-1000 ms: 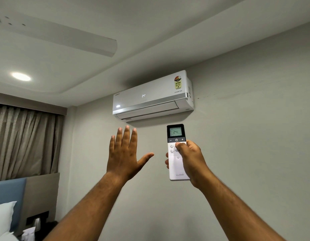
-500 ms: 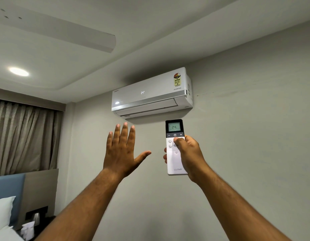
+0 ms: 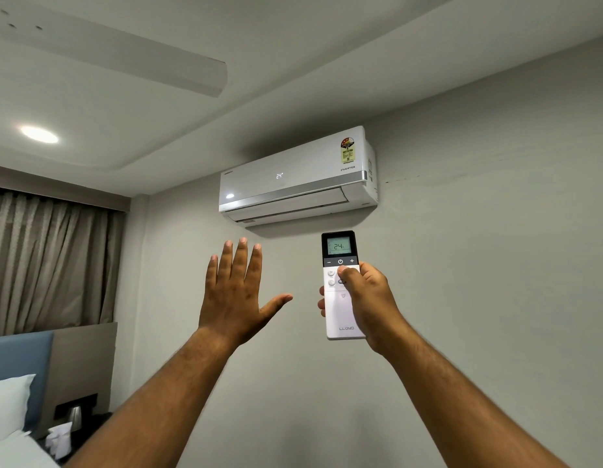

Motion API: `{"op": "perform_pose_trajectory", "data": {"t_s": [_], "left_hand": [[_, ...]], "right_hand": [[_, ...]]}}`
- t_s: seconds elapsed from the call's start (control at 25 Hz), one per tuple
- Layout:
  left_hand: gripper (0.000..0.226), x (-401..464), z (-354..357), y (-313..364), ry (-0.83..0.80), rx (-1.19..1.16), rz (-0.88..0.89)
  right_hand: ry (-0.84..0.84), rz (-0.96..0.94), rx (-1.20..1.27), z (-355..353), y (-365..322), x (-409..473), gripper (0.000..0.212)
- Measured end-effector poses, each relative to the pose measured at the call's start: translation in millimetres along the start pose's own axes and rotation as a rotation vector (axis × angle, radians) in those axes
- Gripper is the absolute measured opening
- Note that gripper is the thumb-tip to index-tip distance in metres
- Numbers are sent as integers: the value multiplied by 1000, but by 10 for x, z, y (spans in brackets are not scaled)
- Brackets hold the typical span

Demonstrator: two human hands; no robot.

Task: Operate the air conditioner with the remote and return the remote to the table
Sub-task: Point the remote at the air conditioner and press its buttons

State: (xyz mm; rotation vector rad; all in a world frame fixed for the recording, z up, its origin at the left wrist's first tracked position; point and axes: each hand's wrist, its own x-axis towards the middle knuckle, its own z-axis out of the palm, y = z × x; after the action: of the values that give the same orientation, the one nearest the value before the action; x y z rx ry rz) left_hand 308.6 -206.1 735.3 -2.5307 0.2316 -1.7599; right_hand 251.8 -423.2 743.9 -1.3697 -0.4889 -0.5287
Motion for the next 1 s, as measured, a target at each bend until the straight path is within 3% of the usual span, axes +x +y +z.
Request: {"op": "perform_pose_trajectory", "data": {"t_s": [1.0], "left_hand": [[102, 38, -114, -133, 4, 3, -28]], "right_hand": [[-28, -2, 4, 121, -46, 39, 10]]}}
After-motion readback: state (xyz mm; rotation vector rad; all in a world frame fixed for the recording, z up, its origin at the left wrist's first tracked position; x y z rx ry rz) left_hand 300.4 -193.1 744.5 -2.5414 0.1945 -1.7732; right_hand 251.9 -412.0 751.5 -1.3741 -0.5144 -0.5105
